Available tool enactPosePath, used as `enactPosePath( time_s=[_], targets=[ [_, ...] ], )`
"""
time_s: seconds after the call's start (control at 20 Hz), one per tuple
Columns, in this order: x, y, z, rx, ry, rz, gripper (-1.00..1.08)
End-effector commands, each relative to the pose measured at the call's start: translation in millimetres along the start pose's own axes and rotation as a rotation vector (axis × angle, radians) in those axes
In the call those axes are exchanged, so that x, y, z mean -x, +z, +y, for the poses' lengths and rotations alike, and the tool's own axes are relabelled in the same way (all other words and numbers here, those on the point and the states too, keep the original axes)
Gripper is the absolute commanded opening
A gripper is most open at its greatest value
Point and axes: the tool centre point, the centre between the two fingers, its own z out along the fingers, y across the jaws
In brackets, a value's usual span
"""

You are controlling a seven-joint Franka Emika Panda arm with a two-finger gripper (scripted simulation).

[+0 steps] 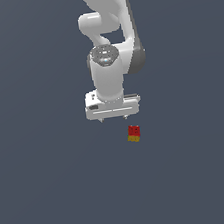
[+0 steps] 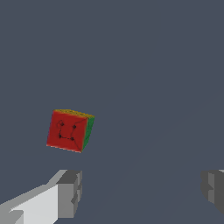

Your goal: Pick up the object and move it to a goal position.

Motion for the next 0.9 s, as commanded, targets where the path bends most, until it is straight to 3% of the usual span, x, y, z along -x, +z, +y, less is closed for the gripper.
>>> enactPosePath(
  time_s=[0.0, 0.45, 0.85],
  targets=[
    [0, 0, 0, 0.000, 0.000, 0.000, 1.00],
    [15, 21, 1, -0.011, 0.049, -0.059, 1.00],
    [14, 22, 0, -0.010, 0.025, -0.057, 1.00]
  ],
)
